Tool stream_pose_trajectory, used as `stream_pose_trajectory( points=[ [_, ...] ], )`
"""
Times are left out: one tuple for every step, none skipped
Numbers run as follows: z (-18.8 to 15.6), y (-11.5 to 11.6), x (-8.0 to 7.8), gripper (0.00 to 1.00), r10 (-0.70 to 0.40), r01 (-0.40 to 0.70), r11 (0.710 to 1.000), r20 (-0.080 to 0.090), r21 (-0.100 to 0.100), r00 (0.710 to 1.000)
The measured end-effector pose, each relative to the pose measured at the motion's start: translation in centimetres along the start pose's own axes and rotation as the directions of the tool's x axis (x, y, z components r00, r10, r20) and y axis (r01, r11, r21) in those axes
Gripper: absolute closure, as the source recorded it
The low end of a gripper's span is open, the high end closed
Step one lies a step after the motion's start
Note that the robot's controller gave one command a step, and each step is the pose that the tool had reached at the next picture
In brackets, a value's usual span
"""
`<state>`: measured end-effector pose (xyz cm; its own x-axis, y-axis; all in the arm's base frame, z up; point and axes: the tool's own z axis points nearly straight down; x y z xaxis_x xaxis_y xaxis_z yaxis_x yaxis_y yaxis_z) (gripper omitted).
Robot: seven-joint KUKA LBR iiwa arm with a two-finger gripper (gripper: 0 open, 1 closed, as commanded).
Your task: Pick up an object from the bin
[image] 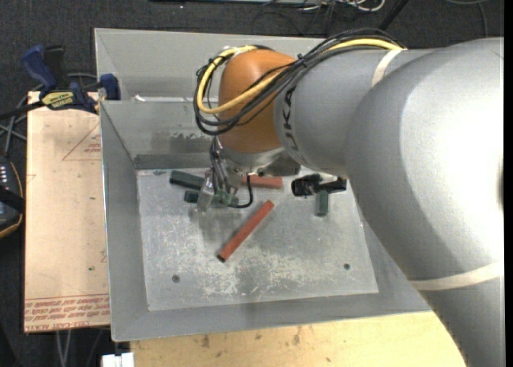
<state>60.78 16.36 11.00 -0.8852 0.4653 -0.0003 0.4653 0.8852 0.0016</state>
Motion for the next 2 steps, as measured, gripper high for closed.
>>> stream_pose_trajectory(
  points=[
    [-1.14, 0.02, -0.03, 1.00, 0.000, 0.000, 1.000, 0.001, -0.001, 1.000],
    [-1.99, 0.05, -0.06, 1.00, 0.000, 0.000, 1.000, 0.002, -0.002, 1.000]
  ],
)
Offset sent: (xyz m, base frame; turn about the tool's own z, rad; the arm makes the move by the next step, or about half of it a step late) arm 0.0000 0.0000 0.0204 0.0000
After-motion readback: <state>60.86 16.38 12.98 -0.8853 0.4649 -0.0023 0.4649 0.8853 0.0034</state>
